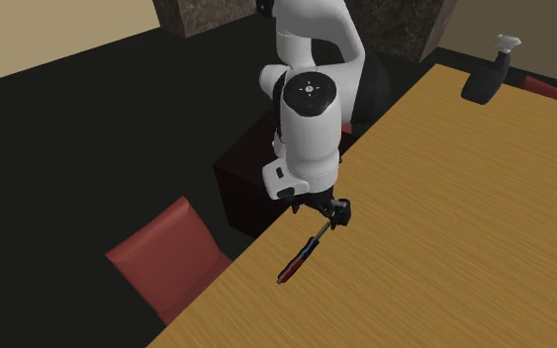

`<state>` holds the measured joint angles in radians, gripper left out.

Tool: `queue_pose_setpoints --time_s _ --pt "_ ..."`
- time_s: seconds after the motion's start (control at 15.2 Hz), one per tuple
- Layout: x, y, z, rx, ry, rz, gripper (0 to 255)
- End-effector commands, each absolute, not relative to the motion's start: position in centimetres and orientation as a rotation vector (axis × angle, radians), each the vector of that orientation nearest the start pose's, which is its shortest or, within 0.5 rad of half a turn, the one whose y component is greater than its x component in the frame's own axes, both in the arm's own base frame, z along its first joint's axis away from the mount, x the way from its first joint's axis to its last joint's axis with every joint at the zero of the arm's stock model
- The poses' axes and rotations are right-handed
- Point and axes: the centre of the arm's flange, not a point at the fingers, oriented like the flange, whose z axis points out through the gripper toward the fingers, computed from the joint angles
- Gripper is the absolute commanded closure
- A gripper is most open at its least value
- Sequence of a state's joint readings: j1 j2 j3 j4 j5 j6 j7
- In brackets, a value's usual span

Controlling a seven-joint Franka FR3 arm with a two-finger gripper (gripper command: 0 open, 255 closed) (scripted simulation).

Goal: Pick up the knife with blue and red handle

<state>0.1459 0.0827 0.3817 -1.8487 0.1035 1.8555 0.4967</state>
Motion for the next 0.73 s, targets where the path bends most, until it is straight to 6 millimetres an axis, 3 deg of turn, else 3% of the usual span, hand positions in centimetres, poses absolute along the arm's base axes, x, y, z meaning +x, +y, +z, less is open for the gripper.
queue_pose_setpoints --time_s 0.0,0.59,0.66 --pt "50.9 30.8 46.3 -3.055 0.005 0.193 0" --pt "50.9 30.8 42.3 -3.055 0.005 0.193 0" --pt "50.8 30.8 42.4 -3.055 0.005 0.193 255"
